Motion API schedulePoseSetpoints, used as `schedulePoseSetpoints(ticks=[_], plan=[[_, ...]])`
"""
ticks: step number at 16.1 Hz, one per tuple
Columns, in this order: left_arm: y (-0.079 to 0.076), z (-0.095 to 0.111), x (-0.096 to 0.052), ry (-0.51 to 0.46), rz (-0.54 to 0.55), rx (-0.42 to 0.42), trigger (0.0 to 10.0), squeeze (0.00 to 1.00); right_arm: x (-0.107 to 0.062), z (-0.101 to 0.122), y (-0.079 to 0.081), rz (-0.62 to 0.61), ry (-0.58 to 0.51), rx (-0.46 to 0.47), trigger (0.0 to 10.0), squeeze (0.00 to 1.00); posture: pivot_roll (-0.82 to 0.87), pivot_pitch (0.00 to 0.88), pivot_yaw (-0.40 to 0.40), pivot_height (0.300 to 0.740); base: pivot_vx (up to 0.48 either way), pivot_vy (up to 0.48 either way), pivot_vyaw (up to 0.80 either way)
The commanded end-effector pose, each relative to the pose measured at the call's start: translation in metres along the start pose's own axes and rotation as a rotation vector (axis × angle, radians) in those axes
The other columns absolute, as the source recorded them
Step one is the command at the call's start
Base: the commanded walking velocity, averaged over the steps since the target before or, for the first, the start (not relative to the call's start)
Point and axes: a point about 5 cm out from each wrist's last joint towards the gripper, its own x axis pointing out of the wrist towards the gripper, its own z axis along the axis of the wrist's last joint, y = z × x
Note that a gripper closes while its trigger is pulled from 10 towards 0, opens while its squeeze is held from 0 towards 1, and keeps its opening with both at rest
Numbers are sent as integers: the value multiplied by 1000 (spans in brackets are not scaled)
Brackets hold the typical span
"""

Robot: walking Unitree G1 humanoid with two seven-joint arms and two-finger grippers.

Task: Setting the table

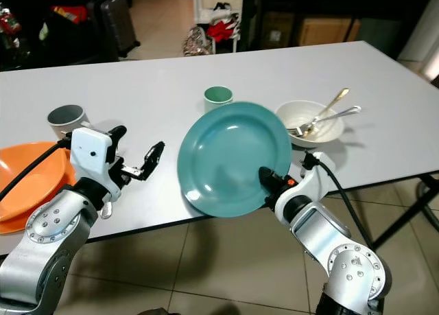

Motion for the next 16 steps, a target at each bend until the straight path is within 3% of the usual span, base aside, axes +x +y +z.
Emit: schedulePoseSetpoints(ticks=[1, 8, 11, 16], plan=[[-5, 4, -2, -14, -58, 3, 10000, 0, 2, 2, 0, 13, 18, 66, 10000, 0, -55, 28, 26, 740, 0, 0, 0], [-22, -3, -17, 76, -329, 2, 10000, 0, 18, 4, -3, -38, 84, 313, 10000, 0, -53, 19, 31, 740, 0, 0, 0], [-25, -10, -22, 130, -366, -8, 10000, 0, 31, 2, -5, -106, 136, 355, 10000, 0, -44, 22, 29, 740, 0, 0, 0], [-28, -11, -26, 147, -377, -15, 10000, 0, 54, 20, -3, -150, 122, 468, 10000, 0, -35, 34, 25, 740, 0, 0, 0]])
